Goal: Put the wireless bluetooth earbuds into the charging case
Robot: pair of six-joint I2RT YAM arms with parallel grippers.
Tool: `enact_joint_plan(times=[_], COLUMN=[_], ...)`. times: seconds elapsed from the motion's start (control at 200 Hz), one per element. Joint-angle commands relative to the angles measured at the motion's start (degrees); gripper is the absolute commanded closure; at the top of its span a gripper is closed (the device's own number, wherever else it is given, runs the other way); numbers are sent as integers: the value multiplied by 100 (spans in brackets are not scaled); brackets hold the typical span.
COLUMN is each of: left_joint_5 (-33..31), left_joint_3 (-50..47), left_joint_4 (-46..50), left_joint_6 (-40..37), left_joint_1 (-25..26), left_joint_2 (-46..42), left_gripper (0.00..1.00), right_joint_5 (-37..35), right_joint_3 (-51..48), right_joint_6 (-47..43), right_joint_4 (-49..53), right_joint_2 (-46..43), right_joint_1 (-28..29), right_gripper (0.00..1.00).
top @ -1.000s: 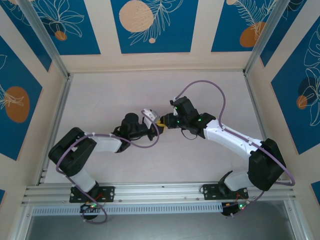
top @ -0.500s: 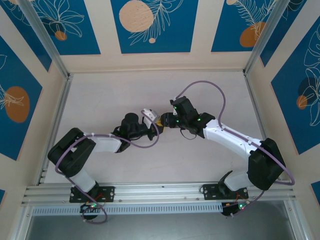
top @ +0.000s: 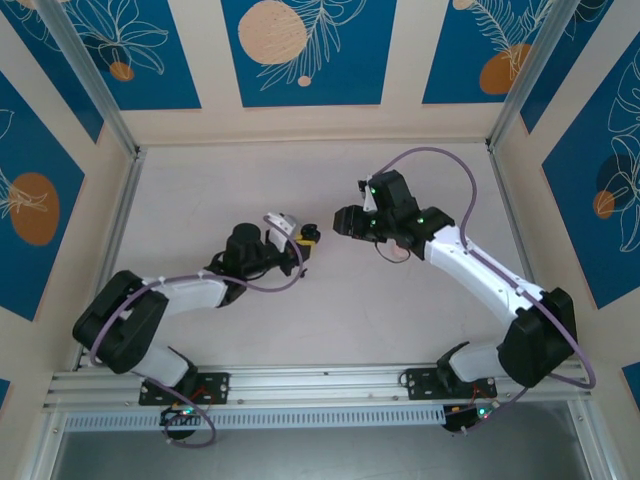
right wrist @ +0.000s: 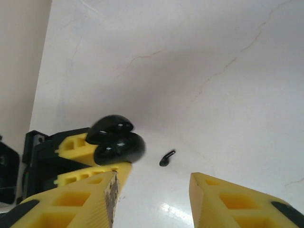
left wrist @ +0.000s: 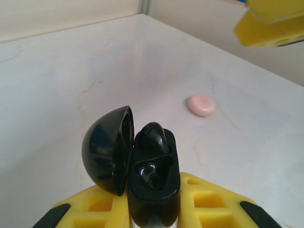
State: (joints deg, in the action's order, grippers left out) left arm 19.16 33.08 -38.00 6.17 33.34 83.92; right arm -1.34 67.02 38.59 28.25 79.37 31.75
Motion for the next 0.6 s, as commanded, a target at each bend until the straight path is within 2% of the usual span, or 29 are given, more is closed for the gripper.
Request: enact_joint_plan(times=[0.0,0.16,0.315,0.595], left_joint_5=[-394,-563,-610,-606], left_joint_3=[-53,-103,-76,-225], left_joint_4=[931,1730,2462,2989], left_joint_6=[133,351,497,618], left_joint_1=[-252,-675,-1013,-1477], left_joint_2=[-436,-946,-1325,-1755], left_gripper=[78,78,78,78], right_joint_5=[685,1287,1475,1782], right_joint_3=[441,1123,1831,2944], right_joint_6=[-122,-606,-952,-1670], right_joint_4=[960,1281,1313,1524], right_joint_2=[594,1746,2771,4248], right_joint_1=[-37,-9,159,253], right_gripper=[57,59,60,60])
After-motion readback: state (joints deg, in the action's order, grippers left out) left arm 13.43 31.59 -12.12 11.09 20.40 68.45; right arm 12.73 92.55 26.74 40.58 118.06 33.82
